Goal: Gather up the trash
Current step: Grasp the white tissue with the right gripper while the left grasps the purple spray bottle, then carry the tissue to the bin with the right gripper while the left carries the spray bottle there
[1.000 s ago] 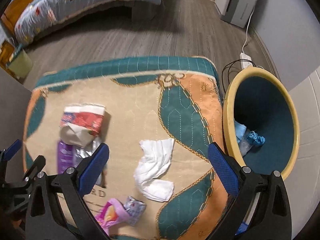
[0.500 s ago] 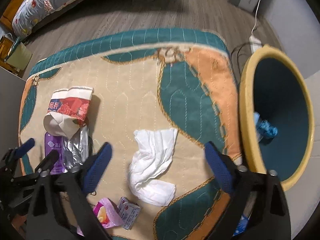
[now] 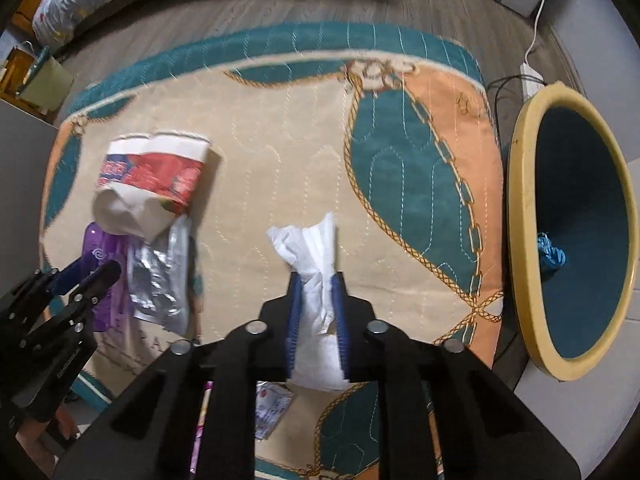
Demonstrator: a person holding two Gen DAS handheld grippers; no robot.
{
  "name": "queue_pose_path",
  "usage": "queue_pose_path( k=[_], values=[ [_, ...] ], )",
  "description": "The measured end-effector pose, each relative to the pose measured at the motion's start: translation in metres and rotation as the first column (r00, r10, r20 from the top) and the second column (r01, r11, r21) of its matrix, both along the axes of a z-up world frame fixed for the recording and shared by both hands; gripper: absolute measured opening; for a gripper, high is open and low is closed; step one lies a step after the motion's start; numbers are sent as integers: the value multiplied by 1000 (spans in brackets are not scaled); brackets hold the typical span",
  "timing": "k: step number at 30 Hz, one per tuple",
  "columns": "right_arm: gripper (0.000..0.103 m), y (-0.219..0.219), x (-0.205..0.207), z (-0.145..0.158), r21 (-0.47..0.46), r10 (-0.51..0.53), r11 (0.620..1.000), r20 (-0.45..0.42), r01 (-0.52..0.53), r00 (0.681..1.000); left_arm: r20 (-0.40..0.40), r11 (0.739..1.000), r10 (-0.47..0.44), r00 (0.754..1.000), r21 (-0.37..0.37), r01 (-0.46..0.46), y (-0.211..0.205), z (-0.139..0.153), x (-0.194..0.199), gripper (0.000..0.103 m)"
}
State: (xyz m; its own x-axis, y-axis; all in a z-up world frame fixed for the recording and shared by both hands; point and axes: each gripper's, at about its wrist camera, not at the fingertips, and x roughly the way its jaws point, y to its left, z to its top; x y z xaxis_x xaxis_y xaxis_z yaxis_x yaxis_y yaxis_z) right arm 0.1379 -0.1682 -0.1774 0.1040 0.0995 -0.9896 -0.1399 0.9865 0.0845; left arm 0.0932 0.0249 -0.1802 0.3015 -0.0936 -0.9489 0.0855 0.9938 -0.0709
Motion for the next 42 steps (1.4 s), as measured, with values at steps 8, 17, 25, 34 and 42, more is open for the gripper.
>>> queue_pose_path(
  k=[8,17,25,34,42],
  values=[
    [9,15,-10,53,45,40,998,139,-46,990,72,997,75,995,-25,-73,27,29,-9,33],
    [9,14,-11,113,84,28,995,276,-53,961,246,997,72,967,-15,-71,42,82,-22,33],
    [9,-1,-19,141,96,-6,995,346,-29,938,359,999,27,933,7,-32,24,117,-26,33],
    [9,-33,-18,142,72,-46,997,379,20,924,388,1000,-17,922,9,15,2,122,-22,33],
    [9,-75,-10,141,82,-118,992,386,93,915,394,998,-54,917,-8,62,-23,123,-17,33]
  ],
)
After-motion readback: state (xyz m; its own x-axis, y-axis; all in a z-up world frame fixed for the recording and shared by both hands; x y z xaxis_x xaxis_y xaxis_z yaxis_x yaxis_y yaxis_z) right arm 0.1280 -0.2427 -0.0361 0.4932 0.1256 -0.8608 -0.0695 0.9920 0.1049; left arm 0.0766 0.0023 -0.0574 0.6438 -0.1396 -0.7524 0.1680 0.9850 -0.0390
